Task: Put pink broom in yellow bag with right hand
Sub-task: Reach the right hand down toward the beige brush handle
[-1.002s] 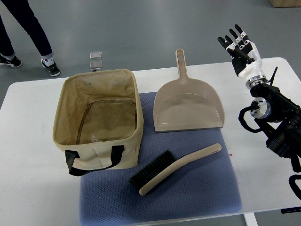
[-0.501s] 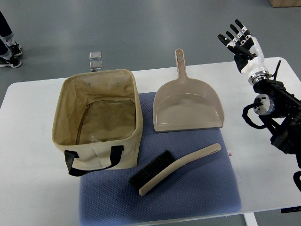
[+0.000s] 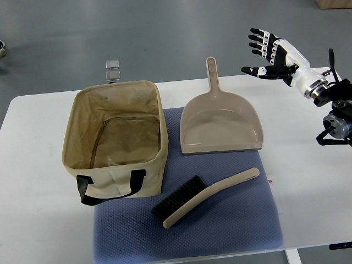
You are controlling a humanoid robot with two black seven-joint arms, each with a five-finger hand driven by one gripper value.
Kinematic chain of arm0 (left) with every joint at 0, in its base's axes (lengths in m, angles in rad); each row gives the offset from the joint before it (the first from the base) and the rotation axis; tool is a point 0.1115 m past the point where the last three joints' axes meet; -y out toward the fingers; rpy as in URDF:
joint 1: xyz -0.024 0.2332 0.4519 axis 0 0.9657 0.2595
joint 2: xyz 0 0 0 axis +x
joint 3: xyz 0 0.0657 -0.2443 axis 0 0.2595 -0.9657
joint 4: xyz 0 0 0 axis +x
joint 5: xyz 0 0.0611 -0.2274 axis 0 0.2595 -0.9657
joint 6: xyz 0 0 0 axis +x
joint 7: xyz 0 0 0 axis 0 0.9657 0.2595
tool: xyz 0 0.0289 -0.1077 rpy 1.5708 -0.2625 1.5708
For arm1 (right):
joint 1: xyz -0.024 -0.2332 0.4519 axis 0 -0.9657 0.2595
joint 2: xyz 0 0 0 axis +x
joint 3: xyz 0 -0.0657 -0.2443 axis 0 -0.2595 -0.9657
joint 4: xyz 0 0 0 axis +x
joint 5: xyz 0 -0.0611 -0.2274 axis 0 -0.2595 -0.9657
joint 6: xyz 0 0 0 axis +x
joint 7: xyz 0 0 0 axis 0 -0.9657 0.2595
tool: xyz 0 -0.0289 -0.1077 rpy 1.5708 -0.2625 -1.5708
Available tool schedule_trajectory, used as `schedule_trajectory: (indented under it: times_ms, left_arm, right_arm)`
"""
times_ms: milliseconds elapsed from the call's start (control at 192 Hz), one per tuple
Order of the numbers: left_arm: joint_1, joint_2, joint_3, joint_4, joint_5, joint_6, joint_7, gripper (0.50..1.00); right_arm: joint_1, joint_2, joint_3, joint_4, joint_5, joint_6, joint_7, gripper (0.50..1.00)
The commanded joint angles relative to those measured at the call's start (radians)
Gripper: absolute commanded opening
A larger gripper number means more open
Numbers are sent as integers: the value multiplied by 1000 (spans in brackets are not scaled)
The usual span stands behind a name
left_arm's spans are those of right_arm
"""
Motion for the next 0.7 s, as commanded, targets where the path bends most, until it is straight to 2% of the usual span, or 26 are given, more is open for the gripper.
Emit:
schedule_trajectory:
  times_ms: [0,219,407,506,694]
  left_arm:
    - [0,0,0,0,0,0,0,1000]
    - [0,0,0,0,0,0,0,1000]
    - [0,0,0,0,0,0,0,1000]
    - [0,0,0,0,0,0,0,1000]
    - [0,0,0,0,0,0,0,1000]
  right_arm:
    - [-3,-64,-44,73,-63,22,4,930]
    - [-17,-192,-69,269,-391,102,9,930]
    - [-8,-347,-104,467,-502,128,6,928]
    - [-6,-371,-140,499,-582,156,6,928]
    - [-17,-370,-222,522,-654,156,3,928]
